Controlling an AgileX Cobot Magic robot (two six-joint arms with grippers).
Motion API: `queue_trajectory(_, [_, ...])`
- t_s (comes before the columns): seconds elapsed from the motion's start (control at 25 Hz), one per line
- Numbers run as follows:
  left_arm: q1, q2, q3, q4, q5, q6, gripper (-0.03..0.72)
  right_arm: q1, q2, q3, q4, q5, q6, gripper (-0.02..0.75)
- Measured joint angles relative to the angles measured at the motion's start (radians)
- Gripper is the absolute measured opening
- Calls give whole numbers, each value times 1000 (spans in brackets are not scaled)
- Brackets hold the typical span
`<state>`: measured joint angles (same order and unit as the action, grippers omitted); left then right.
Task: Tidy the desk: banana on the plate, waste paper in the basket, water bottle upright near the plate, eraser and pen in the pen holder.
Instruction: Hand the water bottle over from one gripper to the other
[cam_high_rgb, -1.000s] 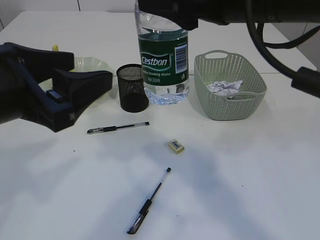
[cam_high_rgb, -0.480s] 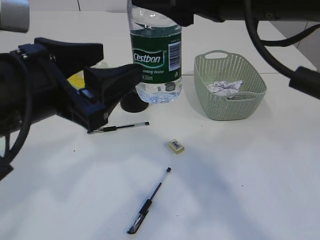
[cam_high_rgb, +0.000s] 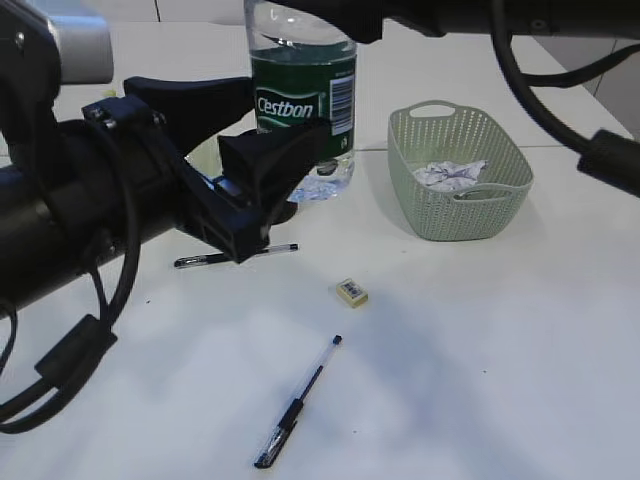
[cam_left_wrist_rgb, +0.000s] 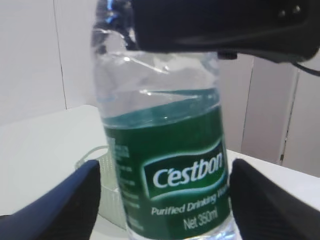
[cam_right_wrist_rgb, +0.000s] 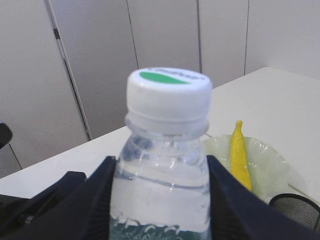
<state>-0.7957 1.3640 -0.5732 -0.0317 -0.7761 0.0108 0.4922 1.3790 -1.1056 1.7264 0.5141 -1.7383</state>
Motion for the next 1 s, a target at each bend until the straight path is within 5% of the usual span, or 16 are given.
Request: queue_trajectory(1.0, [-10,8,0,47,-38,-102,571,0,0,-2,-91,223,-24,347])
